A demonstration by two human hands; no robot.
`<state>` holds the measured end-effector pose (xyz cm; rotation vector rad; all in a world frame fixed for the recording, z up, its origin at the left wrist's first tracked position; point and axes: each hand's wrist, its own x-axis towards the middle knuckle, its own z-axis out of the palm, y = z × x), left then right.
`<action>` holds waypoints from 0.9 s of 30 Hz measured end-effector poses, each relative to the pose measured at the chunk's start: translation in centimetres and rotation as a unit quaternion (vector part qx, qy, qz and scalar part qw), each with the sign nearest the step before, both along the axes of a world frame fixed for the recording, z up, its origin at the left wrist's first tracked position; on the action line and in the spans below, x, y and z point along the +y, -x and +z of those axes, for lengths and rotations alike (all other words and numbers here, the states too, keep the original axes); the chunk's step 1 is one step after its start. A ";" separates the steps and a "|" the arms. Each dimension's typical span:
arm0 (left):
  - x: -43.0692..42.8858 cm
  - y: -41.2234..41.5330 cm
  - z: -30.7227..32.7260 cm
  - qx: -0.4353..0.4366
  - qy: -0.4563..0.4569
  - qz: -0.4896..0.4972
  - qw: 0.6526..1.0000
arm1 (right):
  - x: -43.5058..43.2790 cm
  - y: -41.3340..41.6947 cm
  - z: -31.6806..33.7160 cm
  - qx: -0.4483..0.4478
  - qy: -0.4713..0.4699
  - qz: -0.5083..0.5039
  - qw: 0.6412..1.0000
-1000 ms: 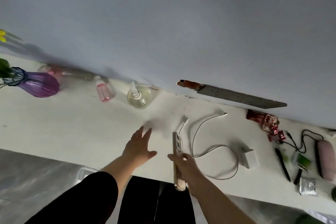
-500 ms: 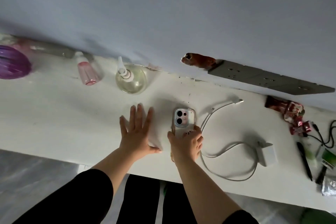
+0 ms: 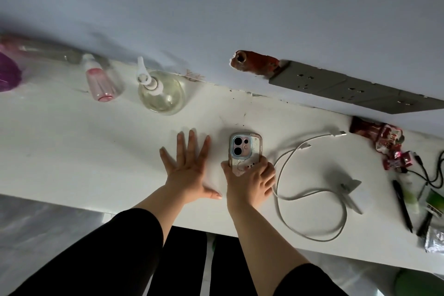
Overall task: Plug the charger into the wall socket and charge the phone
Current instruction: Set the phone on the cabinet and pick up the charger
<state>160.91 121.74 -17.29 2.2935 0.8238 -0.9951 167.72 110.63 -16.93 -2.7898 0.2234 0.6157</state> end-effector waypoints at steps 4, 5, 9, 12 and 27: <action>0.0 -0.7 0.1 -0.008 -0.006 -0.004 1.000 | -0.2 -0.2 0.0 -0.026 0.005 0.011 1.000; 0.1 -0.7 0.1 -0.008 -0.005 -0.004 1.000 | -0.2 -0.2 0.1 -0.029 0.004 0.010 1.000; 0.3 -0.9 0.4 0.010 -0.007 -0.006 1.000 | -0.4 -0.4 0.6 0.011 -0.018 0.024 0.999; 0.1 -1.3 1.1 0.036 -0.002 -0.011 0.999 | -1.7 -1.0 1.9 0.065 -0.076 0.047 0.994; -6.5 -7.5 4.1 0.031 0.047 0.237 0.970 | -18.1 -12.8 8.0 0.036 0.012 0.054 0.998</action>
